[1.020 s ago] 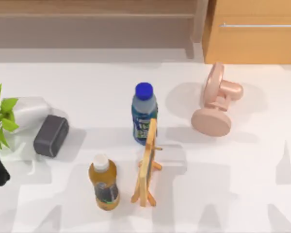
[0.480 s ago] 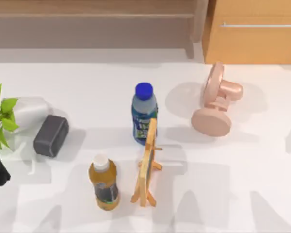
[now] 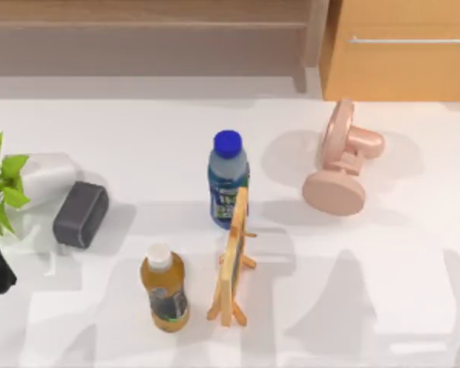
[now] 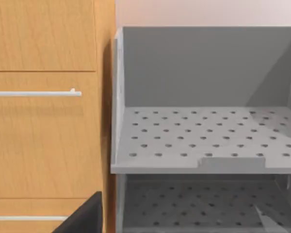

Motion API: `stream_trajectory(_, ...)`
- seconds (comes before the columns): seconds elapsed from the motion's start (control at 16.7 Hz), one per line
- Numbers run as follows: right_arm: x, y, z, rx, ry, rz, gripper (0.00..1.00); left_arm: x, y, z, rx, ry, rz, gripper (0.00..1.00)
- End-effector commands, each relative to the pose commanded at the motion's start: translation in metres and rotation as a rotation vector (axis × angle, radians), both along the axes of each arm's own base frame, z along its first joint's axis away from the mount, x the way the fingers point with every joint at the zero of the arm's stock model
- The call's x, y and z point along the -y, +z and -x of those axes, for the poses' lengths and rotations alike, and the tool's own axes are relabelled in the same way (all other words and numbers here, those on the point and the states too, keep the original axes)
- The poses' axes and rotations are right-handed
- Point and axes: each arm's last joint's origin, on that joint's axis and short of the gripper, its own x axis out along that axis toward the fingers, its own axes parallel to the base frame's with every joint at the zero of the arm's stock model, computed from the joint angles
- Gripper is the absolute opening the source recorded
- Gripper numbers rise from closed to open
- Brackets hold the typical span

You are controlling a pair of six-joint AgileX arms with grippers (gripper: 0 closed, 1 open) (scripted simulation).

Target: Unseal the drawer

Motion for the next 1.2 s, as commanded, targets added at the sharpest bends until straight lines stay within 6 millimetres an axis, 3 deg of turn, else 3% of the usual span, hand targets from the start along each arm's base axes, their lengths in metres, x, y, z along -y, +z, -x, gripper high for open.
stream_trajectory(0.24, 0.024, 0.002, -0.01, -0.001, 0.007, -0.001, 1.0, 0.0, 0.0, 0.0, 0.0, 0.0, 0.0, 1.0)
stream_trajectory(0.66, 0.024, -0.001, -0.018, -0.006, 0.008, 0.029, 1.0, 0.0, 0.0, 0.0, 0.0, 0.0, 0.0, 1.0)
stream_trajectory(0.96, 0.018, -0.019, -0.073, 0.001, 0.002, 0.3, 1.0, 0.0, 0.0, 0.0, 0.0, 0.0, 0.0, 1.0)
stream_trajectory(1.2, -0.013, -0.053, -0.137, 0.007, -0.008, 0.666, 1.0, 0.0, 0.0, 0.0, 0.0, 0.0, 0.0, 1.0)
